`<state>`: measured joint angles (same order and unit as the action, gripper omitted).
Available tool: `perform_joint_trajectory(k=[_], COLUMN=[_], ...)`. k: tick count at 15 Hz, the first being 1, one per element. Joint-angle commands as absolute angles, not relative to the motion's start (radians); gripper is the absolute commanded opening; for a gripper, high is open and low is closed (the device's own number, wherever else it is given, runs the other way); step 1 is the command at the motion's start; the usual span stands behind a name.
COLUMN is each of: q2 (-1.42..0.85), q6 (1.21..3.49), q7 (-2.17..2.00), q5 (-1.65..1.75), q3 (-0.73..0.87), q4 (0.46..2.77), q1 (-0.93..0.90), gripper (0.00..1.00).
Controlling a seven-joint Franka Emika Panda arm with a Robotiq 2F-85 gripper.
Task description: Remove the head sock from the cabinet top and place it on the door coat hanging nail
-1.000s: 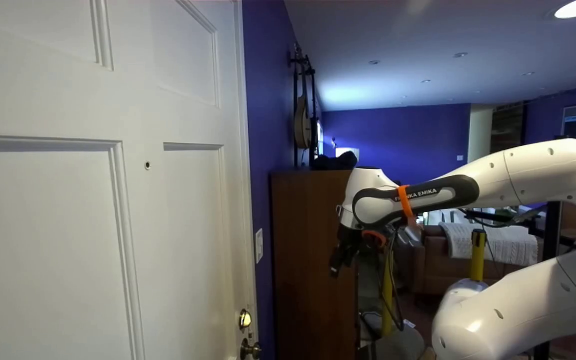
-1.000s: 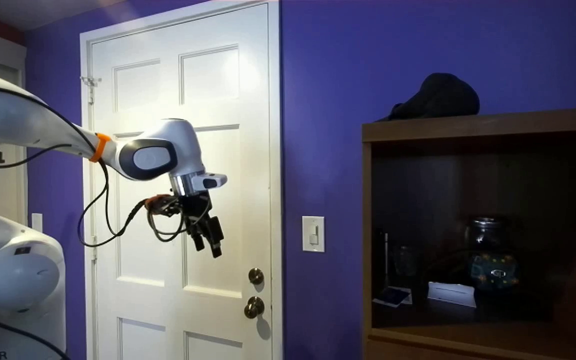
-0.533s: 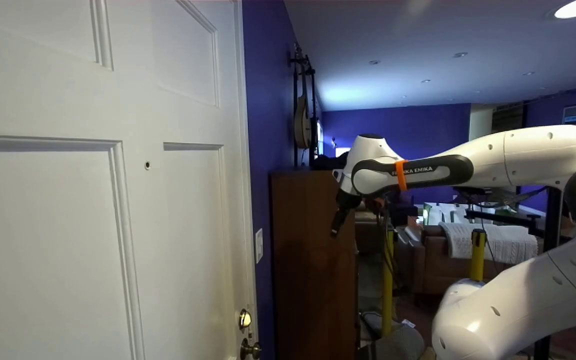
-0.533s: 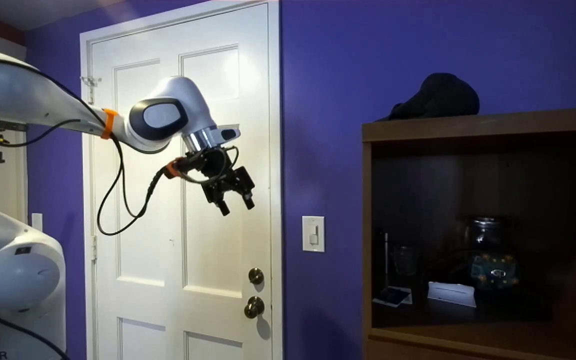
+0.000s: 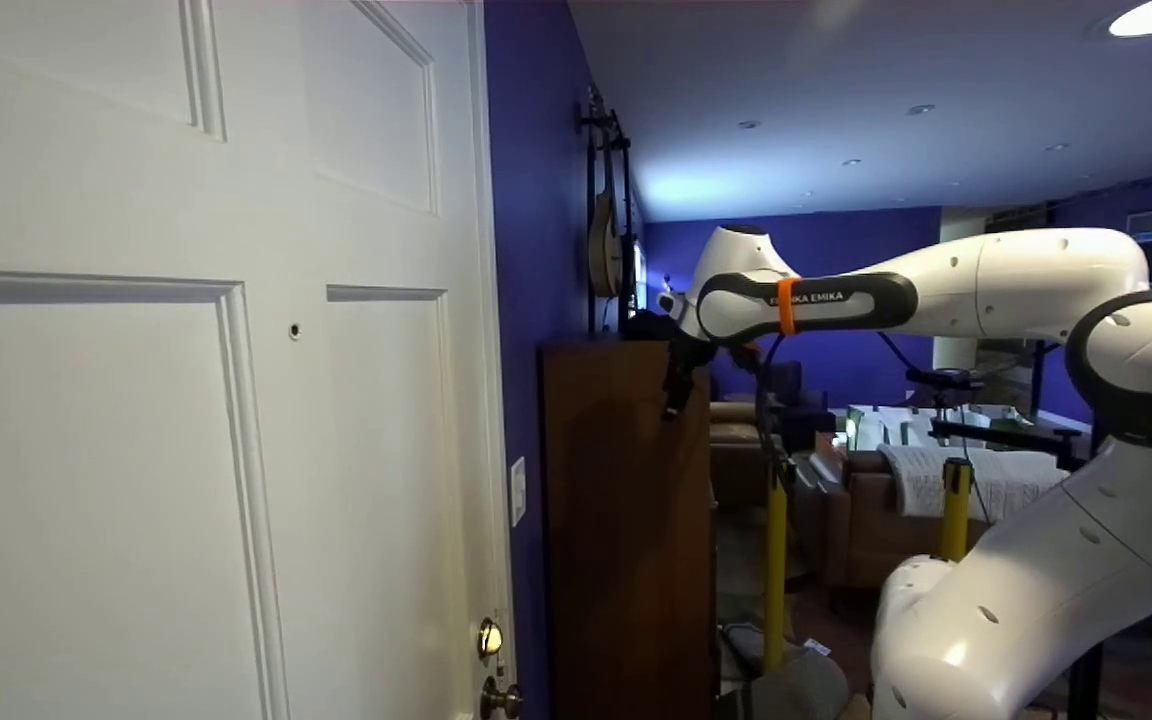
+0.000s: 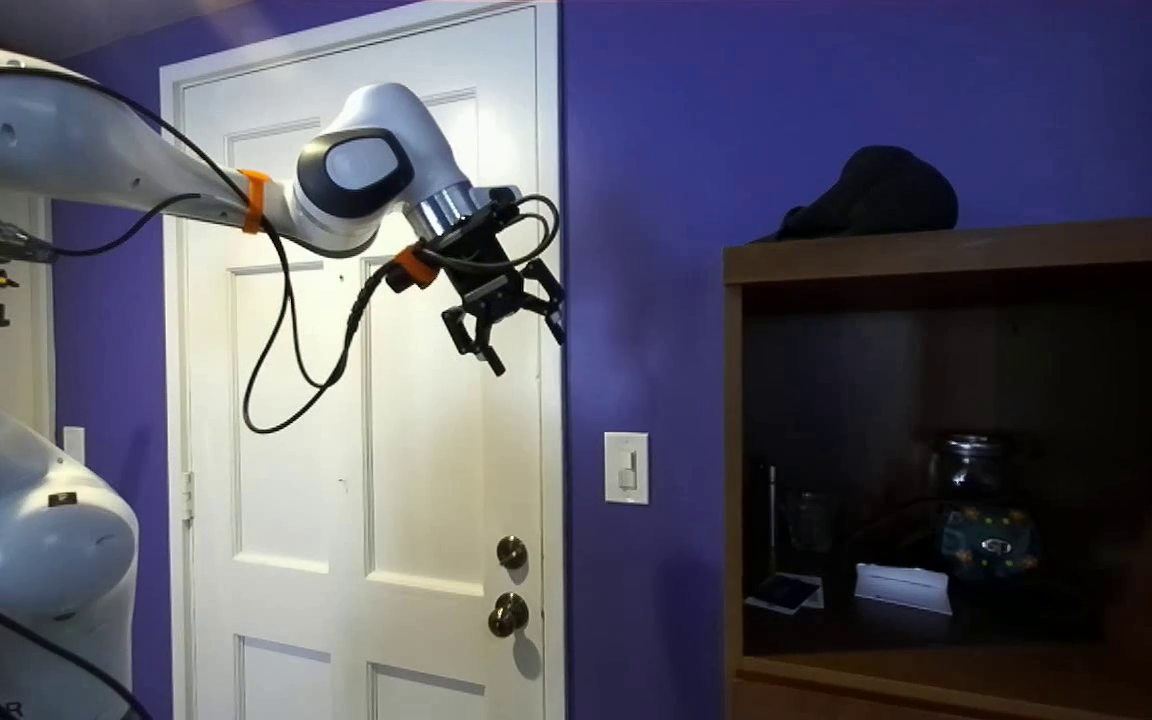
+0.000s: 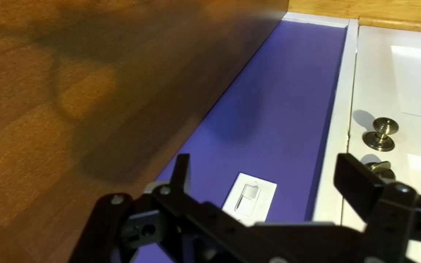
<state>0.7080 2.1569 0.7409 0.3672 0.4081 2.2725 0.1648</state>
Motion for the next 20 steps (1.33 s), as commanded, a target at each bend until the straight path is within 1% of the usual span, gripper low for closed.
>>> perform_joint_trajectory(k=[1,4,6,13,20], q2=[0.699,0.712,0.707,0.594,0.434], q6=[2.157,2.165,2.179,2.299,2.301], q7=[0.752,0.78,0.815,0.987,1.103], q5=[0.357,0.353,0.335,0.211,0.007], q3=[0.401,0.401,0.414,0.556,0.696], q4=[2.268,2.267,2.221,1.976,1.783], q1=[0.174,0.16,0.143,0.053,-0.016], gripper=[1.0,1.0,1.0,1.0,1.0])
